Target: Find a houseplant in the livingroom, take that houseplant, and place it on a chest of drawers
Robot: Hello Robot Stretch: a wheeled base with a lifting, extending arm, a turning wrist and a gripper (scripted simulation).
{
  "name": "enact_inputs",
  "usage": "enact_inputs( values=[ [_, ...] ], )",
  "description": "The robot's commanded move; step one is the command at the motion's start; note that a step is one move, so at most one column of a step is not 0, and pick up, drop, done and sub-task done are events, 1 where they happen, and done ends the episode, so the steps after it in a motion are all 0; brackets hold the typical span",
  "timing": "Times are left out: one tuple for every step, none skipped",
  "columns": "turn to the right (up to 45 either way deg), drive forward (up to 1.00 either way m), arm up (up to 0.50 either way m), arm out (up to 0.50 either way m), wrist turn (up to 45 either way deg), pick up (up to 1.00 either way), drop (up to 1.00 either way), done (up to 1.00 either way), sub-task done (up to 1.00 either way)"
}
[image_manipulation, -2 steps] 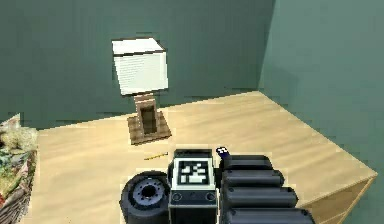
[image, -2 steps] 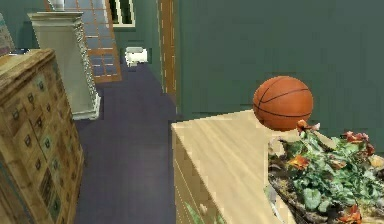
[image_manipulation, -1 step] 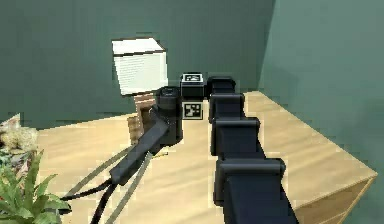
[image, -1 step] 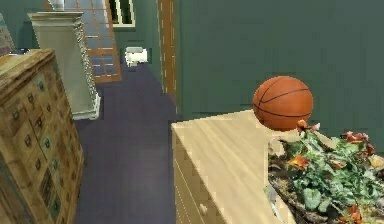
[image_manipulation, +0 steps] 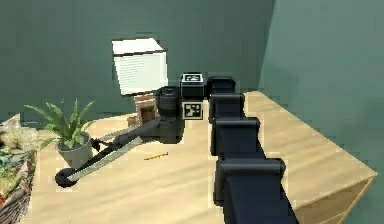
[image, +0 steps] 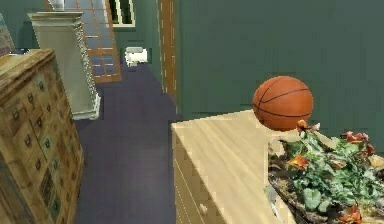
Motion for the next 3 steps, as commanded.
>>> enact_inputs(
  values=[
    [0.0,0.0,0.0,0.0,24.0,0.0,0.0,0.0,0.0],
    [0.0,0.0,-0.12,0.0,0.0,0.0,0.0,0.0,0.0],
    [0.0,0.0,0.0,0.0,0.0,0.0,1.0,0.0,0.0]
  ],
)
